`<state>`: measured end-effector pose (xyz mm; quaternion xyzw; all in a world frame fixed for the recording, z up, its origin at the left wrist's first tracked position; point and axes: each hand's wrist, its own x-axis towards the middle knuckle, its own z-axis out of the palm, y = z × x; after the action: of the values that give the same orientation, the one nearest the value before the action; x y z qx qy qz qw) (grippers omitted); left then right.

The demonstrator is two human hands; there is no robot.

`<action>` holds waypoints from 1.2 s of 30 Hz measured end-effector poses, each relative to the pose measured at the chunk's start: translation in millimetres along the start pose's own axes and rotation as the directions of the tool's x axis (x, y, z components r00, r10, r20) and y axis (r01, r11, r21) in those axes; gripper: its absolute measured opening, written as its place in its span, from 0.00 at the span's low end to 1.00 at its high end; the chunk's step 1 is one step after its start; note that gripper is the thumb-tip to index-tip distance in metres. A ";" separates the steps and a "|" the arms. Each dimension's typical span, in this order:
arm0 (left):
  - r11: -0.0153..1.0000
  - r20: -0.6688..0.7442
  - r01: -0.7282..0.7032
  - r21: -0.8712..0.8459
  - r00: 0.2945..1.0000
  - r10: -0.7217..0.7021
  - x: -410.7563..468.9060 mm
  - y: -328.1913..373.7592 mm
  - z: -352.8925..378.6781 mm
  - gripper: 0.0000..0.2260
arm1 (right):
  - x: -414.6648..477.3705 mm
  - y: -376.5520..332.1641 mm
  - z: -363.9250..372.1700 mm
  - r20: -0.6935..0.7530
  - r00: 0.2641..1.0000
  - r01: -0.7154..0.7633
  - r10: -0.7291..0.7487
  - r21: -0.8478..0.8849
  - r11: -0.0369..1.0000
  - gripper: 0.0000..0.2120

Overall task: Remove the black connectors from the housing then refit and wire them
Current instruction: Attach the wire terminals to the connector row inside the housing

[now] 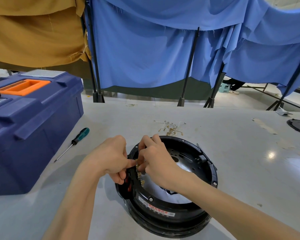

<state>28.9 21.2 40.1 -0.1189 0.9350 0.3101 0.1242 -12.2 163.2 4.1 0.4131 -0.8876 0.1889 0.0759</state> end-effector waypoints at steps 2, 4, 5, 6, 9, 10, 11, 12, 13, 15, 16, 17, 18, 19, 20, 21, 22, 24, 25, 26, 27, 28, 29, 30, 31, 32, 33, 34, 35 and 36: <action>1.000 0.000 -0.003 -0.011 1.000 0.003 0.3 0.7 0.4 0.20 | 0.1 -1.6 0.6 -0.005 1.000 0.028 -0.029 -0.022 0.999 0.03; 1.000 -0.004 -0.005 -0.015 1.000 0.005 0.6 0.3 0.6 0.20 | -0.1 -1.7 0.7 -0.011 0.999 0.036 -0.036 -0.025 0.999 0.03; 1.000 -0.007 -0.006 -0.009 1.000 0.006 1.0 0.1 0.9 0.19 | -0.6 -1.4 0.6 -0.008 1.000 0.030 -0.030 -0.010 1.000 0.03; 1.000 -0.011 -0.009 0.005 1.000 0.009 1.7 0.5 1.5 0.19 | -1.2 -0.6 0.3 -0.008 1.000 0.024 -0.024 0.006 1.000 0.03; 1.000 -0.035 -0.005 0.018 0.999 0.006 3.1 0.9 3.8 0.17 | -1.9 1.3 -1.6 -0.007 1.000 -0.002 0.002 0.038 0.999 0.03; 1.000 -0.036 -0.001 0.012 0.999 0.001 3.5 0.1 3.9 0.17 | -1.9 2.5 -2.9 -0.006 1.000 -0.013 0.014 0.057 0.998 0.03; 1.000 -0.029 0.002 0.003 1.000 -0.002 3.9 -0.8 3.5 0.18 | -2.0 4.0 -4.8 -0.005 1.000 -0.023 0.023 0.080 0.997 0.03; 1.000 -0.017 0.004 -0.015 1.000 -0.004 3.7 -2.3 2.4 0.18 | -2.4 5.6 -7.3 -0.002 0.999 -0.033 0.033 0.107 0.994 0.05; 0.999 -0.004 0.005 -0.042 1.000 -0.005 3.6 -4.1 0.7 0.18 | -2.9 7.6 -10.0 -0.002 0.999 -0.041 0.042 0.133 0.990 0.07; 0.996 0.014 0.006 -0.095 1.000 -0.005 3.3 -7.5 -3.1 0.17 | -4.4 13.7 -15.5 -0.036 0.998 -0.050 0.057 0.165 0.985 0.09; 0.995 0.008 0.010 -0.103 1.000 -0.009 3.1 -8.2 -4.6 0.17 | -5.0 18.9 -18.2 -0.071 0.995 -0.060 0.072 0.164 0.985 0.08; 0.996 -0.024 0.013 -0.086 1.000 -0.015 3.5 -8.7 -5.4 0.18 | -5.4 26.1 -21.3 -0.112 0.989 -0.082 0.098 0.145 0.986 0.07; 0.999 -0.091 0.016 -0.042 0.996 -0.019 5.3 -9.3 -5.2 0.20 | -5.6 35.6 -25.3 -0.152 0.979 -0.120 0.136 0.109 0.987 0.07; 1.000 -0.185 0.018 0.007 0.983 -0.016 8.4 -10.0 -4.0 0.22 | -6.4 46.5 -29.9 -0.182 0.966 -0.177 0.186 0.066 0.982 0.08; 0.999 -0.285 0.014 0.035 0.958 -0.003 12.0 -10.3 -1.9 0.22 | -8.0 58.2 -35.1 -0.195 0.949 -0.245 0.247 0.033 0.969 0.09; 0.999 -0.357 -0.005 0.033 0.934 0.016 15.6 -9.8 1.2 0.21 | -10.8 69.6 -40.3 -0.184 0.932 -0.313 0.312 0.025 0.949 0.10; 0.999 -0.390 -0.037 0.007 0.920 0.037 18.1 -8.4 5.3 0.20 | -14.2 79.1 -44.7 -0.156 0.915 -0.368 0.371 0.048 0.929 0.11; 0.994 -0.379 -0.099 -0.035 0.922 0.079 23.3 -4.3 15.9 0.20 | -20.6 91.1 -48.0 -0.090 0.898 -0.421 0.430 0.105 0.901 0.12; 0.991 -0.364 -0.124 -0.052 0.926 0.096 27.2 -3.7 21.8 0.21 | -22.4 93.1 -46.7 -0.069 0.897 -0.429 0.437 0.107 0.897 0.13; 0.987 -0.357 -0.143 -0.072 0.928 0.109 30.9 -3.9 26.7 0.21 | -23.2 93.8 -44.3 -0.057 0.895 -0.435 0.442 0.094 0.895 0.15; 0.983 -0.360 -0.160 -0.091 0.926 0.117 33.3 -4.4 30.2 0.20 | -22.8 94.1 -41.6 -0.051 0.892 -0.445 0.450 0.077 0.892 0.16; 0.979 -0.368 -0.174 -0.107 0.922 0.123 35.3 -5.1 32.4 0.17 | -22.0 94.6 -39.6 -0.052 0.887 -0.455 0.458 0.063 0.888 0.17; 0.976 -0.377 -0.184 -0.116 0.917 0.129 36.7 -6.1 33.8 0.15 | -21.0 95.4 -38.4 -0.057 0.885 -0.459 0.462 0.058 0.886 0.17; 0.975 -0.387 -0.191 -0.116 0.912 0.133 37.9 -7.4 34.6 0.13 | -20.1 96.0 -37.7 -0.062 0.883 -0.461 0.464 0.062 0.885 0.17; 0.975 -0.399 -0.192 -0.109 0.907 0.134 38.9 -8.6 34.9 0.12 | -19.3 95.9 -37.1 -0.065 0.882 -0.463 0.467 0.068 0.884 0.17; 0.977 -0.413 -0.190 -0.096 0.901 0.135 40.0 -10.0 34.9 0.12 | -18.4 95.3 -36.4 -0.065 0.881 -0.465 0.469 0.075 0.882 0.17; 0.980 -0.429 -0.184 -0.080 0.893 0.133 41.1 -11.5 34.6 0.12 | -17.5 94.2 -35.7 -0.070 0.880 -0.464 0.470 0.082 0.882 0.16; 0.982 -0.444 -0.176 -0.067 0.887 0.129 42.1 -13.1 34.4 0.12 | -16.4 92.6 -35.4 -0.078 0.880 -0.462 0.469 0.089 0.882 0.15; 0.984 -0.454 -0.169 -0.058 0.882 0.125 43.1 -14.4 34.1 0.12 | -15.0 91.6 -36.3 -0.088 0.880 -0.459 0.466 0.096 0.883 0.14; 0.985 -0.459 -0.167 -0.053 0.880 0.124 44.1 -15.6 34.1 0.12 | -12.4 92.5 -38.1 -0.093 0.881 -0.454 0.465 0.118 0.883 0.12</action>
<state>-2.5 23.4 -8.5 -0.1229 0.9292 0.3246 -0.1268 -75.5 241.4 10.2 0.1821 -0.9444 0.2667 0.0621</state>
